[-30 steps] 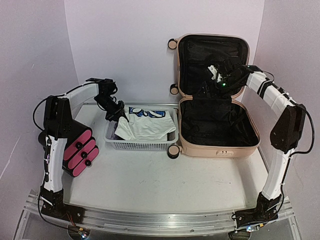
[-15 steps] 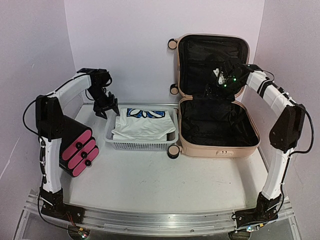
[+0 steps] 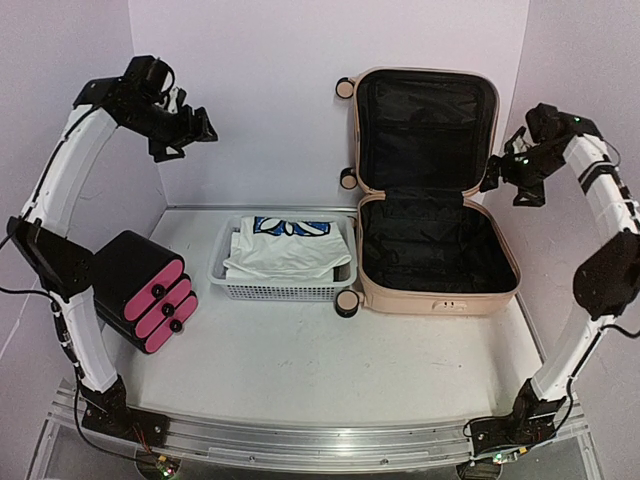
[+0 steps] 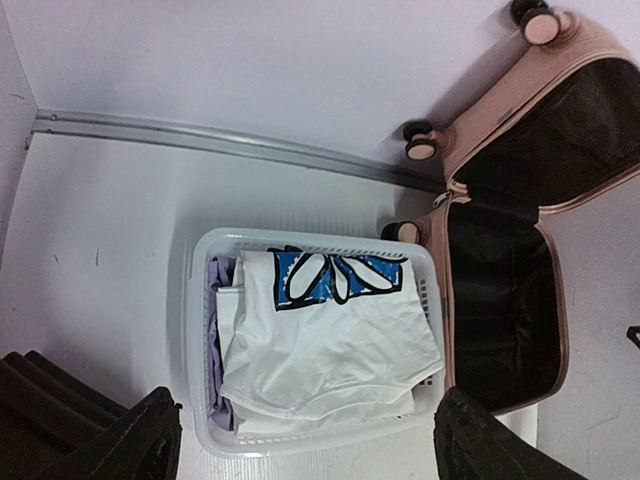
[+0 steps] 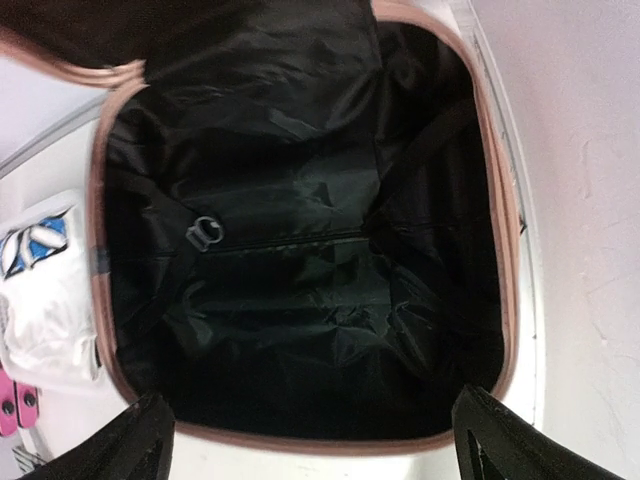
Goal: Open, take out, and arrange the luggage
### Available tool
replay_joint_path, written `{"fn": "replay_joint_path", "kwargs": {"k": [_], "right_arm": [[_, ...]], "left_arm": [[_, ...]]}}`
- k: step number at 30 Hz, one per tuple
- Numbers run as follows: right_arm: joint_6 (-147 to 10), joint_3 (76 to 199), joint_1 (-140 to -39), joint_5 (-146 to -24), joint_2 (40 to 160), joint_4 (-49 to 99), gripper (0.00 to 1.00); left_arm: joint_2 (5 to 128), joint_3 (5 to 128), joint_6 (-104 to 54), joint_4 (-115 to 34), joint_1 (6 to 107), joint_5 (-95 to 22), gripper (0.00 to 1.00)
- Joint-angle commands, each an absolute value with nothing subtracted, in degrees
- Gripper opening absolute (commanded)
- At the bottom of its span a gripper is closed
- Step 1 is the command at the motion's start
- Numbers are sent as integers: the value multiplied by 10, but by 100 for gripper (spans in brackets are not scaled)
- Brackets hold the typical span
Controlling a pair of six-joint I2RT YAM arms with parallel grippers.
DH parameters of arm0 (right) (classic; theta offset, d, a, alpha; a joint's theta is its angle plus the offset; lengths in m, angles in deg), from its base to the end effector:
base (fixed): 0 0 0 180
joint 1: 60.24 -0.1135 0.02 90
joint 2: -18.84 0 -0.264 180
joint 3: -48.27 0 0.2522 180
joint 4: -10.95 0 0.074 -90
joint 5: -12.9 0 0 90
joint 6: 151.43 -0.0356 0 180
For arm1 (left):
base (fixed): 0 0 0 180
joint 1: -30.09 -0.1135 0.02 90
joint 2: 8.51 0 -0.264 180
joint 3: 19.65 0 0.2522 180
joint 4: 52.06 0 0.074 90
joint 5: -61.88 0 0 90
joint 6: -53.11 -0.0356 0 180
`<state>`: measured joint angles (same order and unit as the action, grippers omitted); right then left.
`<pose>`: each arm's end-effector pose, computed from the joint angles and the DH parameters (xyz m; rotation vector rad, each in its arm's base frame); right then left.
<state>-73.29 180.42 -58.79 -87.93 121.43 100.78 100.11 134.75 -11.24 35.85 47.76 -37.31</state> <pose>0.3510 -0.0022 0.4009 0.2386 2.6151 0.3110 0.3424 -0.1150 0.4712 -0.0803 2.3614 -0.5632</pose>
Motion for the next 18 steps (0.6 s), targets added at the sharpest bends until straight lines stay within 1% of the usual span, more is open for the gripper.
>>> {"fn": "replay_joint_path", "kwargs": {"k": [1,3,5,9,12,14,16,18], "right_arm": [[-653,1766,-607,-844,1063,1025,98],[-632,1723,-607,-831,994,1006,98],[-635,1690,-607,-828,931,993,98],[-655,1662,-607,-840,849,974,98],[-669,1662,-607,-839,816,973,98],[-673,1652,-607,-842,790,963,98],[-670,1623,-607,-874,761,930,98],[-677,1622,-607,-869,753,928,98]], "left_arm": [[885,1332,-185,299,475,-324,89],[809,1265,-209,255,475,-290,92],[734,1203,-223,206,475,-267,99],[619,1110,-234,116,475,-266,99],[577,1094,-243,100,475,-274,99],[568,1087,-248,99,475,-272,99],[560,1078,-245,100,475,-270,99],[554,1067,-242,98,475,-278,99]]}}
